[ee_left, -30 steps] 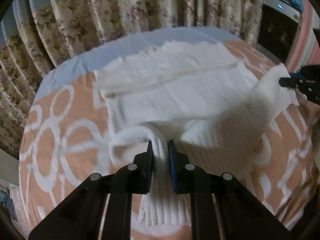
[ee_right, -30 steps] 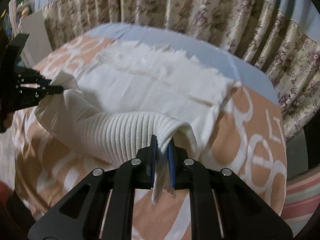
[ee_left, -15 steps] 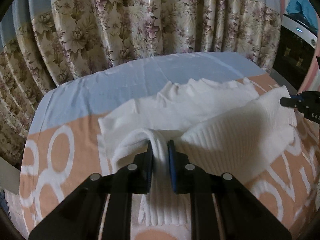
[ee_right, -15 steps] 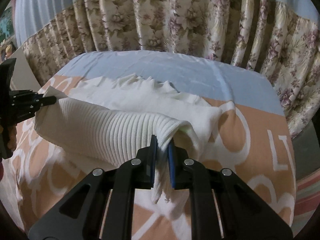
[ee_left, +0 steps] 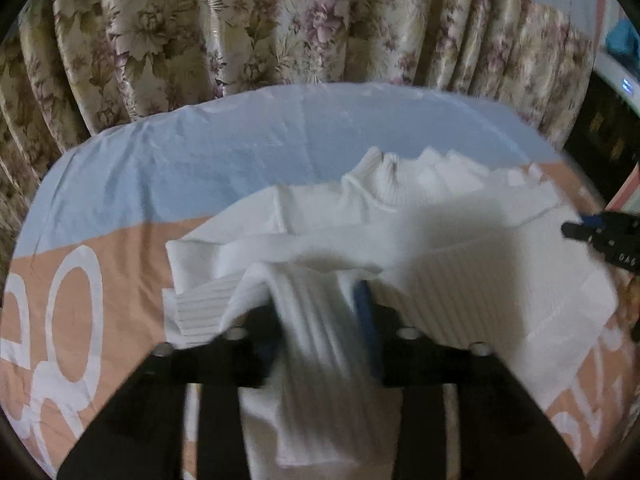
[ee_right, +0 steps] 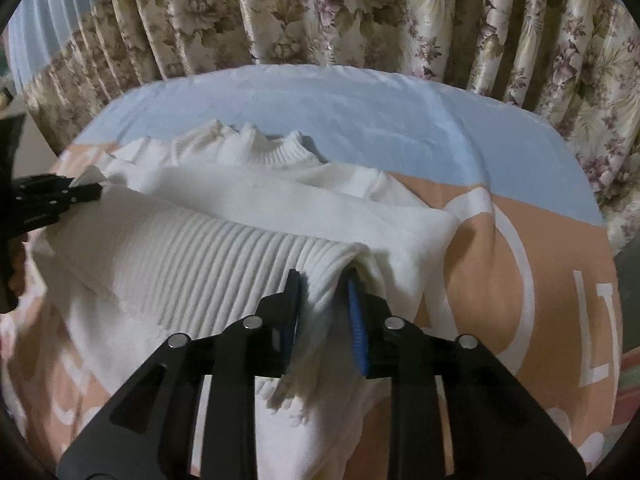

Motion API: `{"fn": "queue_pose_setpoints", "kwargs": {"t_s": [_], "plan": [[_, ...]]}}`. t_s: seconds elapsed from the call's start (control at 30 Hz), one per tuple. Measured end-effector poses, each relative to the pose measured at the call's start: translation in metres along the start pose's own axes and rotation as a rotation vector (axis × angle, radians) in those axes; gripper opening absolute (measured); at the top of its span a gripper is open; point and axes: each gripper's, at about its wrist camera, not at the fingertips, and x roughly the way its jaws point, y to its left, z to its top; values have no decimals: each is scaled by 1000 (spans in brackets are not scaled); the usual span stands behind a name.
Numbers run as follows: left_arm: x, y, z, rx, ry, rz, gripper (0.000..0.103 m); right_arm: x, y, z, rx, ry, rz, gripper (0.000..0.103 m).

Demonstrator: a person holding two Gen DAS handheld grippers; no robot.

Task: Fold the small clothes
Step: 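Carry the hem over toward the collar and release it with the right tool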

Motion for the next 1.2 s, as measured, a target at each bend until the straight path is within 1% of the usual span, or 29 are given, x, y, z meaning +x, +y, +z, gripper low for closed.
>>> {"fn": "queue_pose_setpoints", "kwargs": {"t_s": [0.03, 0.07, 0.1, 0.13, 0.2, 0.3, 0.4, 0.43, 0.47, 0.5, 0.53, 0.57, 0.63, 0.7, 0.73, 0.83, 0.9, 1.03, 1.1, 1.2], "plan": [[-6, 5, 1, -20, -12, -16, 55, -9, -5, 2, 23, -21, 16, 35], [-14, 10, 3, -38, -25, -24, 59, -20, -11, 4, 44, -46, 28, 38], [-21, 12, 5, -48, -38, -6, 76, -27, -14, 5, 58, -63, 34, 43], [-31, 14, 4, -52, -60, 29, 85, -36, -18, 5, 72, -80, 33, 46], [-40, 12, 3, -48, -67, 22, 85, -46, -20, 2, 86, -87, 35, 48], [-47, 1, -8, -47, -39, -5, 85, -46, -12, -9, 73, -53, 43, 49], [-39, -20, -22, 15, 10, 22, 85, -35, 0, -24, 40, 2, 20, 49], [-35, -26, -27, 37, 27, 26, 82, -32, 4, -29, 36, 8, 18, 48], [-31, -32, -31, 61, 37, 27, 77, -30, 7, -31, 31, 10, 21, 48], [-28, -36, -35, 80, 46, 26, 60, -29, 11, -34, 19, 15, 21, 47], [-24, -39, -37, 93, 60, 26, 43, -28, 14, -36, 11, 18, 22, 43], [-19, -40, -38, 100, 77, 22, 37, -26, 17, -36, -5, 25, 18, 39], [-14, -38, -38, 106, 79, 30, 24, -23, 23, -38, -46, 31, -20, 17], [-14, -35, -36, 102, 72, 25, 15, -22, 27, -38, -88, 18, -57, 9], [-15, -33, -34, 98, 64, 19, 12, -23, 27, -36, -97, 8, -63, 6], [-18, -27, -27, 99, 38, 26, 9, -31, 27, -24, -119, -36, -70, 6], [-20, -21, -19, 93, 21, 21, 9, -35, 24, -13, -106, -53, -48, 6], [-22, -7, 9, 32, -21, -16, 9, -34, 9, 24, -22, -101, 25, 6], [-15, -1, 30, 7, -43, -15, 9, -24, -1, 44, 36, -118, 46, 6], [-2, 12, 54, -39, -43, -24, 9, -4, -17, 69, 156, -120, 60, 6]]}}
